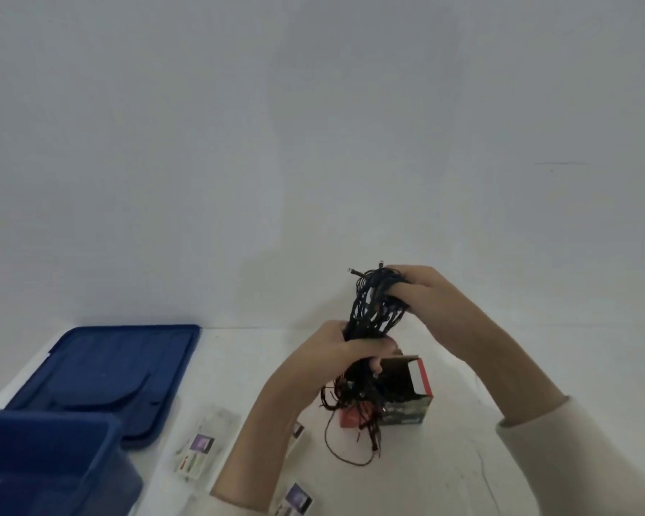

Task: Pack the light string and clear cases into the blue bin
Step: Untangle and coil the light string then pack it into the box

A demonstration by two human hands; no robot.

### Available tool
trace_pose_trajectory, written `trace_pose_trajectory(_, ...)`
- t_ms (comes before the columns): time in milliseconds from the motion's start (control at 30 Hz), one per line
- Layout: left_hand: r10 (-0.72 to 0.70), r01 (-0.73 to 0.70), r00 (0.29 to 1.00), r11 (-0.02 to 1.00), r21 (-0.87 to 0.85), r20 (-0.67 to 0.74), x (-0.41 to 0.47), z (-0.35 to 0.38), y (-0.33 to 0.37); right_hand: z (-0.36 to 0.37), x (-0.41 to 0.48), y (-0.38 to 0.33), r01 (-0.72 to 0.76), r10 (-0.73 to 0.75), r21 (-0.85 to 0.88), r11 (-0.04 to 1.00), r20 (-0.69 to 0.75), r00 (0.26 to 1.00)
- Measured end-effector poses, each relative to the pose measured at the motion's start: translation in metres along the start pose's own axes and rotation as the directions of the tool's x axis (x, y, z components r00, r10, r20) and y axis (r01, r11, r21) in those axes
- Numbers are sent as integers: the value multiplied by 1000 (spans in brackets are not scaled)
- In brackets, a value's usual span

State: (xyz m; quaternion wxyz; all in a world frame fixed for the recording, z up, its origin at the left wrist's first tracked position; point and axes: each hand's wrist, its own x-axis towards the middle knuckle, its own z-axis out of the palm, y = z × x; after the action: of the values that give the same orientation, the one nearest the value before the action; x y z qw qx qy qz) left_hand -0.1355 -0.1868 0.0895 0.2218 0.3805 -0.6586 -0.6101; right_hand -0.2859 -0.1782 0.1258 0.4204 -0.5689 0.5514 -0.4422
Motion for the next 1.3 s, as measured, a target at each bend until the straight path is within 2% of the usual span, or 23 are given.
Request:
trace_pose_trajectory(100,-23,23,1000,999,-34,-10,-1,-8,-3,-6,0,8,-41,52,137,990,-72,996)
trace_pose_trajectory(200,-33,6,997,932,-362,-68,1,-12,-7,-5,-4,22,-115,164,390,914,-94,982)
trace_pose_trajectory(267,-7,-80,990,795,-601,-141,3,-7,-8,7,-11,31,-195,266,558,807,-49,963)
trace_pose_trajectory(333,35,-153,986,596,-789,-165,4,2,-3,25,-18,39,-249,329,706,663,24,944)
trace_pose_trajectory(367,62,-183,982,523,-832,-177,5,6,-1,37,-22,42,-261,336,761,595,60,940)
trace_pose_trajectory(400,90,-216,976,497,-840,-198,7,9,1,48,-26,44,-272,340,799,537,90,936)
trace_pose_trajectory(500,97,-278,957,582,-764,-275,15,9,1,71,-39,47,-300,346,854,425,153,926)
trace_pose_trajectory(567,89,-312,941,605,-733,-327,21,8,-2,73,-42,47,-290,307,859,422,165,937)
trace_pose_trajectory(633,137,-384,914,597,-704,-382,24,9,0,65,-43,52,-281,236,840,465,188,953)
trace_pose_trajectory(700,151,-439,880,618,-652,-450,27,9,4,50,-44,61,-266,180,759,595,197,964)
trace_pose_trajectory(733,150,-450,866,651,-612,-478,30,9,4,41,-45,67,-254,202,686,681,157,967)
trace_pose_trajectory(800,164,-443,850,737,-510,-500,36,12,1,23,-47,80,-249,320,542,802,-39,946)
trace_pose_trajectory(867,151,-380,872,808,-450,-466,45,23,-9,9,-49,93,-238,403,551,800,-199,893)
trace_pose_trajectory(967,126,-274,908,899,-341,-399,56,44,-34,2,-50,103,-189,436,638,746,-254,863)
trace_pose_trajectory(1033,176,-252,916,952,-175,-362,61,51,-49,5,-50,105,-172,424,613,771,-294,856)
trace_pose_trajectory(1100,256,-237,927,966,103,-275,63,55,-60,10,-50,107,-148,364,476,867,-400,841)
trace_pose_trajectory(1167,337,-274,936,878,393,-100,64,56,-68,14,-53,109,-126,214,194,973,-548,809)
trace_pose_trajectory(1200,365,-321,931,815,482,2,64,56,-70,16,-54,110,-102,113,51,993,-586,803)
trace_pose_trajectory(1233,375,-361,923,763,537,87,65,54,-71,18,-56,112,-69,14,-73,995,-580,815)
trace_pose_trajectory(1300,355,-392,916,682,618,188,67,46,-69,19,-60,118,2,-154,-310,951,-466,871)
